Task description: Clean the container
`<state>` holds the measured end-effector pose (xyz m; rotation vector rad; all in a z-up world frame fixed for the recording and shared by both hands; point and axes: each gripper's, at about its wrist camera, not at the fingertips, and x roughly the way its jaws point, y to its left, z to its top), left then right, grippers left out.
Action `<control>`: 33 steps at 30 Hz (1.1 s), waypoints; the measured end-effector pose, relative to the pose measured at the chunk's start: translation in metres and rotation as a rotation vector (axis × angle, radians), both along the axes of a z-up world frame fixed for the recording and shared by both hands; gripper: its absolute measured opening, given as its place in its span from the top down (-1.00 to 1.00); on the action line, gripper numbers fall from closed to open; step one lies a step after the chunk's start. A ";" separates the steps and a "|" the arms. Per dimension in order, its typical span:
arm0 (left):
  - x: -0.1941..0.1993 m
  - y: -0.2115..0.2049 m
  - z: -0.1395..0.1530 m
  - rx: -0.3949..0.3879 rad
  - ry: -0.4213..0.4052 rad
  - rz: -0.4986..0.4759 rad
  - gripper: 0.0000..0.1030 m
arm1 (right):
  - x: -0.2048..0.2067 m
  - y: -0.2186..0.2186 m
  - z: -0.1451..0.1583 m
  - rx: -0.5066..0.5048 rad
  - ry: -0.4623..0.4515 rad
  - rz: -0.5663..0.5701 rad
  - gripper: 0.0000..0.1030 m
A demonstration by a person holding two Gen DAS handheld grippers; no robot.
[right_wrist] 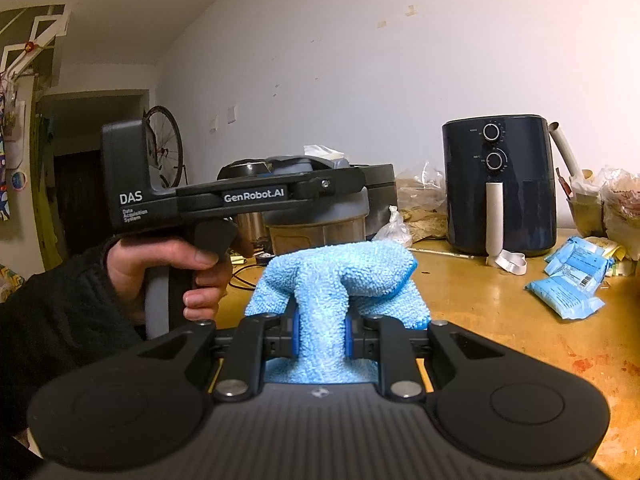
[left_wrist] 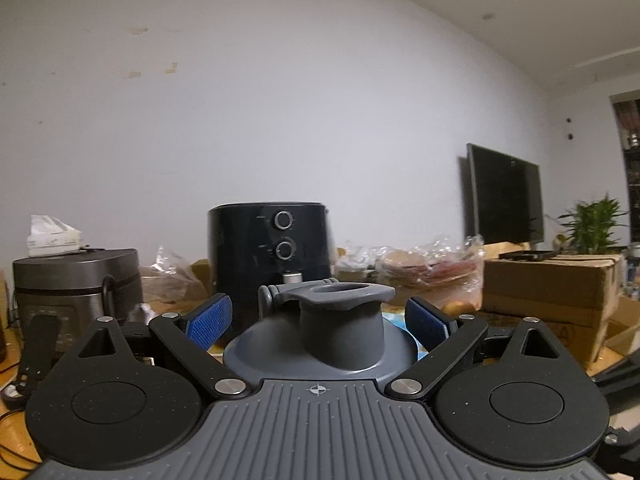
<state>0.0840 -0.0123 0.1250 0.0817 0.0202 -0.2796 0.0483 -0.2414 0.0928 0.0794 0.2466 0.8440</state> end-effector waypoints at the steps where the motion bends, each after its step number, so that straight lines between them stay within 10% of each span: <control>1: 0.000 -0.002 0.000 -0.001 0.003 0.017 -0.86 | 0.000 -0.001 -0.001 0.003 0.002 -0.001 0.64; 33: 0.006 -0.048 -0.001 -0.054 0.052 0.439 -0.86 | -0.010 -0.013 -0.001 0.025 0.024 -0.020 0.63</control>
